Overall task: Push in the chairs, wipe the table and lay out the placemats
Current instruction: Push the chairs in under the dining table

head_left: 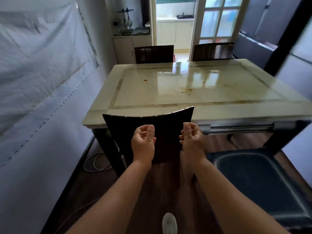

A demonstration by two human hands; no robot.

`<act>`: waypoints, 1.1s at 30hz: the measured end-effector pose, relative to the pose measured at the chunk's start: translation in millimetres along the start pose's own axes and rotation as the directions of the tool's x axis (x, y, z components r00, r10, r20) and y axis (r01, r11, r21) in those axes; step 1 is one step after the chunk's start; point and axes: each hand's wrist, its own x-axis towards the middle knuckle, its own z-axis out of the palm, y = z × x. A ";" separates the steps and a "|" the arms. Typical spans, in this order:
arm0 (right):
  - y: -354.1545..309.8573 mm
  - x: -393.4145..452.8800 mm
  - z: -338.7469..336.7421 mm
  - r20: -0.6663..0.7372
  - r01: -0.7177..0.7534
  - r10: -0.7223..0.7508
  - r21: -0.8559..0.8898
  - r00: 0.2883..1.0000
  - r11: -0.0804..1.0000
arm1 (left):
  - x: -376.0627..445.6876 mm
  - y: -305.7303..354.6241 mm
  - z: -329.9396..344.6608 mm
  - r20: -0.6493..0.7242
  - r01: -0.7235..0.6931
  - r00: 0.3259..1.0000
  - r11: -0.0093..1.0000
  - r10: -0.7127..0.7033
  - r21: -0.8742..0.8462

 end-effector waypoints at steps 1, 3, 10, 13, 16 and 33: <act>-5.0 -16.4 -12.4 -0.024 0.015 -0.016 -0.007 1.000 1.000 | -21.4 3.1 6.4 0.038 0.009 0.999 1.000 -0.009 -0.010; -12.4 -35.8 -30.9 -0.062 0.053 -0.053 -0.009 0.997 0.999 | -50.9 6.3 20.1 0.097 0.020 0.995 0.999 -0.017 -0.035; -48.4 -82.2 -140.2 -0.282 0.134 -0.145 -0.056 0.948 0.989 | -155.7 12.2 100.0 0.351 0.114 0.935 0.983 -0.058 -0.142; -67.0 -96.5 -189.2 -0.357 0.163 -0.186 -0.093 0.915 0.982 | -197.7 10.4 134.2 0.443 0.125 0.895 0.982 -0.049 -0.143; -83.5 -112.5 -247.4 -0.411 0.186 -0.232 -0.149 0.882 0.971 | -247.6 9.4 172.7 0.566 0.135 0.823 0.982 -0.037 -0.134; -113.8 -148.4 -518.1 -0.423 0.118 -0.224 -0.261 0.878 0.958 | -396.0 -40.9 279.7 0.090 0.250 0.960 0.955 -0.266 0.156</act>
